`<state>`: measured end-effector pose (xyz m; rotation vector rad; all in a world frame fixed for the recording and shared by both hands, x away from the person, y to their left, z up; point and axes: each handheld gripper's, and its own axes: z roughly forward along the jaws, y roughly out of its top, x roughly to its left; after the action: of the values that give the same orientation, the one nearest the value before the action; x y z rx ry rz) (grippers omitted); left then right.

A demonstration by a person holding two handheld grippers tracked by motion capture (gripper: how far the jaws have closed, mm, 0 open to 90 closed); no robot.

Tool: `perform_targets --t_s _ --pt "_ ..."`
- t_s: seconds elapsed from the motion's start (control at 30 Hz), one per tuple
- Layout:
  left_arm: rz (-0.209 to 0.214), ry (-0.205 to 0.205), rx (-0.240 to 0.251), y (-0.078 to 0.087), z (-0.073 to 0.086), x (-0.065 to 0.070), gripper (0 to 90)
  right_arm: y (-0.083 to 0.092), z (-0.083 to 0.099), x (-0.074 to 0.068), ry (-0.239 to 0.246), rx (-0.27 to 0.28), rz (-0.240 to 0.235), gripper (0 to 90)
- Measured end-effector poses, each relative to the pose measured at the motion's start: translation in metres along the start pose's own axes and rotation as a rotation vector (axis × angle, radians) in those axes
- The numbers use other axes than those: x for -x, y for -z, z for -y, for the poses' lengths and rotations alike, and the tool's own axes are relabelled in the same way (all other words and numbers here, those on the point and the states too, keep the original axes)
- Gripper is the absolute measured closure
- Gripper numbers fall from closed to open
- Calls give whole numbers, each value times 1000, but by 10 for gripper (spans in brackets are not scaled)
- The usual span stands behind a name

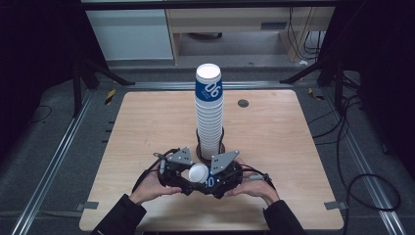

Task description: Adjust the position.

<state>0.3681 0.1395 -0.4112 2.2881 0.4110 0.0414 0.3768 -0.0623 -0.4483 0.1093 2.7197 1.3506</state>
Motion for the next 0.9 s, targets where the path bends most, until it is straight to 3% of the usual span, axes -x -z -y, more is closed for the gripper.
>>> perform_targets --t_s 0.23,0.43,0.63,0.9 --pt "-14 -1 15 2 0 1 271 0 0 2 -33 11 0 205" --pt "-11 5 17 3 0 0 271 1 0 3 -55 16 10 110" --pt "-22 23 57 17 2 -7 271 10 1 7 -89 49 35 102" --pt "-64 66 151 41 9 -20 271 34 6 15 -135 115 80 96"
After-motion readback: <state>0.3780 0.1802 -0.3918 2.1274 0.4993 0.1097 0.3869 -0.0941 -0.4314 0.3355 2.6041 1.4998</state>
